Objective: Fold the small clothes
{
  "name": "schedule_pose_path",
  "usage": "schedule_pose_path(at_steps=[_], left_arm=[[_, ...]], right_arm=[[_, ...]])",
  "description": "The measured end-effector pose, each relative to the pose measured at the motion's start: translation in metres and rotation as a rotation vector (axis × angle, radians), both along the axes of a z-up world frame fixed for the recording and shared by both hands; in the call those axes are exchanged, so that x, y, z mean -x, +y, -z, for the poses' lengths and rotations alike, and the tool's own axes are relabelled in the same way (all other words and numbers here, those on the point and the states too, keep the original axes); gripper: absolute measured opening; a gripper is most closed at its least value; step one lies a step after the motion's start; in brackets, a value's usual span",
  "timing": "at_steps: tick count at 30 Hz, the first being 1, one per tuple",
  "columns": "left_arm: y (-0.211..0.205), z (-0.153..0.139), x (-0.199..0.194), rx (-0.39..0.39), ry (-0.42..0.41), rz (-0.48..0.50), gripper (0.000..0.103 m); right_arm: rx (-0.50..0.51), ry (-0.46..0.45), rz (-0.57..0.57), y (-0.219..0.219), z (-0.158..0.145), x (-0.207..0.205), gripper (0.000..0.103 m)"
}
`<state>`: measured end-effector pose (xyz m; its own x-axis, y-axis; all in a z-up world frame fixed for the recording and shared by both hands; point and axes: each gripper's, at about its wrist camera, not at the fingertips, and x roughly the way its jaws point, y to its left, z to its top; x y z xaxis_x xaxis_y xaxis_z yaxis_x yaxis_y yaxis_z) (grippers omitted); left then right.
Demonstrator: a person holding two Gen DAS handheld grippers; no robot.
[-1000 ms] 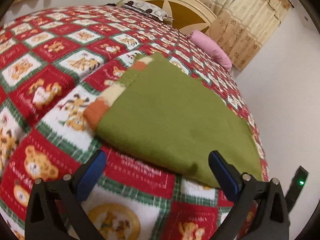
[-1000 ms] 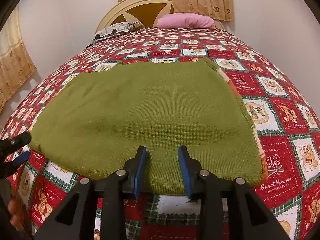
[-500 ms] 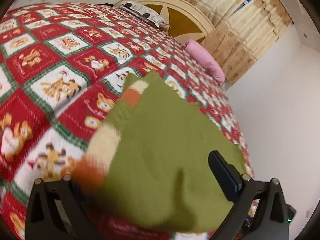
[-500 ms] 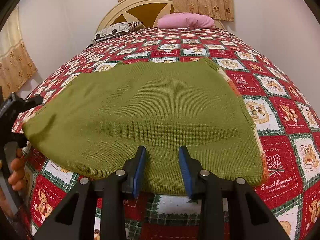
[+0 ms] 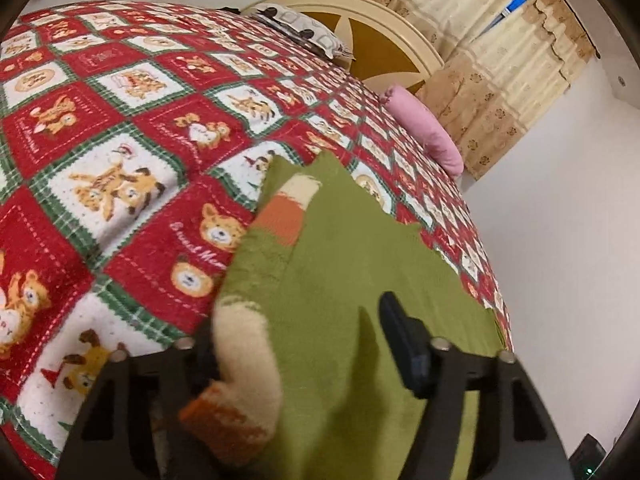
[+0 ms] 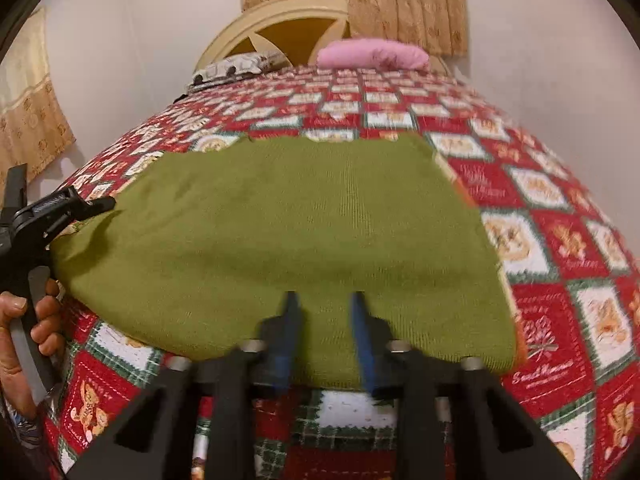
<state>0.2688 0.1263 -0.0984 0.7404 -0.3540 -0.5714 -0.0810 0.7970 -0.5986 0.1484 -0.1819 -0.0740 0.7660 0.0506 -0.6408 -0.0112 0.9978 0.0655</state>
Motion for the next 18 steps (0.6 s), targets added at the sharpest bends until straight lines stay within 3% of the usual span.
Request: schedule_pose_path(at_steps=[2, 7, 11, 14, 16, 18], left_arm=[[0.003, 0.0, 0.002, 0.006, -0.004, -0.021, 0.053], [0.004, -0.003, 0.01, -0.011, -0.03, -0.051, 0.05], [0.008, 0.001, 0.007, 0.031, -0.029, -0.041, 0.062], [0.01, 0.003, 0.004, 0.06, -0.035, -0.043, 0.068], [0.005, 0.002, 0.001, 0.031, -0.033, -0.04, 0.068], [-0.001, 0.0, -0.001, 0.015, -0.042, -0.02, 0.062]], right_arm=[[0.001, -0.03, -0.036, 0.013, -0.01, 0.001, 0.014], [-0.114, -0.03, -0.113, 0.044, -0.026, -0.029, 0.014], [-0.129, -0.004, -0.173, 0.082, -0.02, -0.06, 0.014], [-0.082, 0.062, -0.198, 0.104, 0.005, -0.073, 0.014], [-0.06, 0.039, -0.199, 0.107, 0.007, -0.07, 0.014], [-0.065, 0.039, -0.198, 0.108, 0.007, -0.068, 0.014]])
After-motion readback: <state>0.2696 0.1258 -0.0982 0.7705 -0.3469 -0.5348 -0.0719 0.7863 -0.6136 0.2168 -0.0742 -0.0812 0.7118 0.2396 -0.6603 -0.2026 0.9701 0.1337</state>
